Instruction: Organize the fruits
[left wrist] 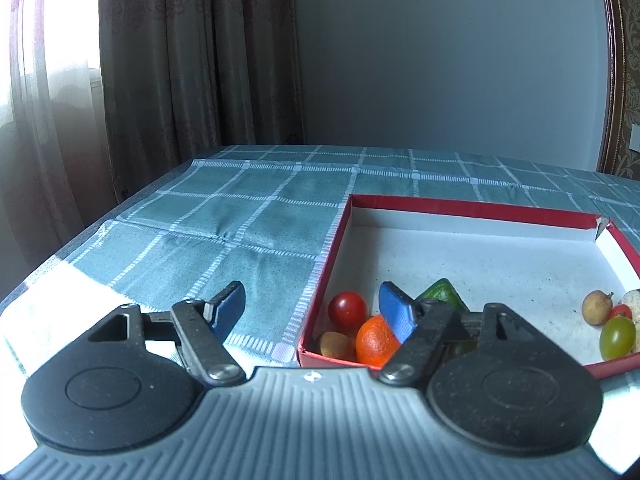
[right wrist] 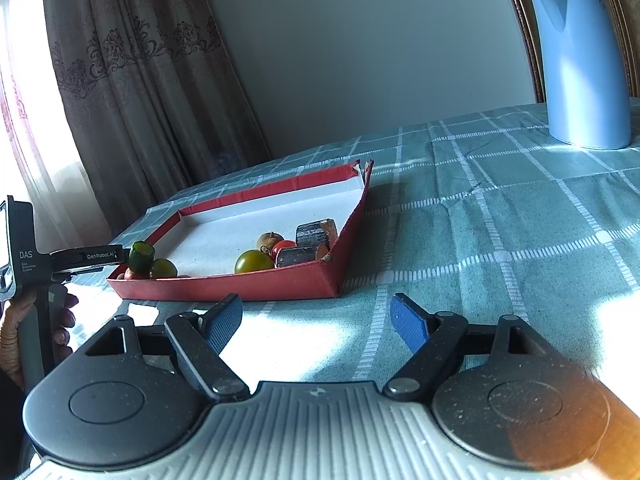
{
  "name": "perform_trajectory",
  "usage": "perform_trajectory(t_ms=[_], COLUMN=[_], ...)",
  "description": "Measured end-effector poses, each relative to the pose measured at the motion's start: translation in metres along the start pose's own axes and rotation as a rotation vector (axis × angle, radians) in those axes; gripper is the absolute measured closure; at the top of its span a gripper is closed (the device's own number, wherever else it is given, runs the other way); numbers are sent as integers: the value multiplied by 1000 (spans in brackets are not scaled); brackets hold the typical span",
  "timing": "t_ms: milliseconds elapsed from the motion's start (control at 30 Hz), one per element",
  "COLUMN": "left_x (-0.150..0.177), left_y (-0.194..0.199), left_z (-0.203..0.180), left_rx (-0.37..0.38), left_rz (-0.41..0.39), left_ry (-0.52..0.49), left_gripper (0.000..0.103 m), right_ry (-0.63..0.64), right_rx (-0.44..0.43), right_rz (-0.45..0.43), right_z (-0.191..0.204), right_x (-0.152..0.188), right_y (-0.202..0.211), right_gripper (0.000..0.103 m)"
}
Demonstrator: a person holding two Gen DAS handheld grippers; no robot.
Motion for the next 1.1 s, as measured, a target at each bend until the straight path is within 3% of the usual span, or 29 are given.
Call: perform_trajectory(t_ms=[133, 300, 400, 533, 700, 1100], left_x=[3, 7, 9, 14, 24, 31], left_y=[11, 30, 45, 57, 69, 80], left_z=[-5, -11, -18, -24, -31, -30], left_rx=[0, -8, 9, 18, 32, 9], left_rz=[-3, -25, -41, -31, -15, -30], left_ry=[-13, -17, -19, -6, 0, -5], left_gripper=[26, 6, 0, 0, 0, 0], right_ry=[-5, 33, 124, 212, 236, 249], right_rx=[8, 16, 19, 64, 116, 81], right_rz=[-19, -40, -43, -49, -3, 21], right_z=[0, 19, 50, 91, 120, 137], right_x=[-2, -4, -4, -3, 7, 21], right_y=[2, 6, 6, -1, -20, -28], right_gripper=[22, 22, 22, 7, 7, 7])
Point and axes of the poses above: each gripper's, at about its wrist camera, not at the fingertips, and y roughly against the way its jaws point, z to its left, x to its underside, the point moved 6 cm from there along -y, roughly the way its jaws point, and after that the axes turned 11 degrees about x, right-handed, at the moved point
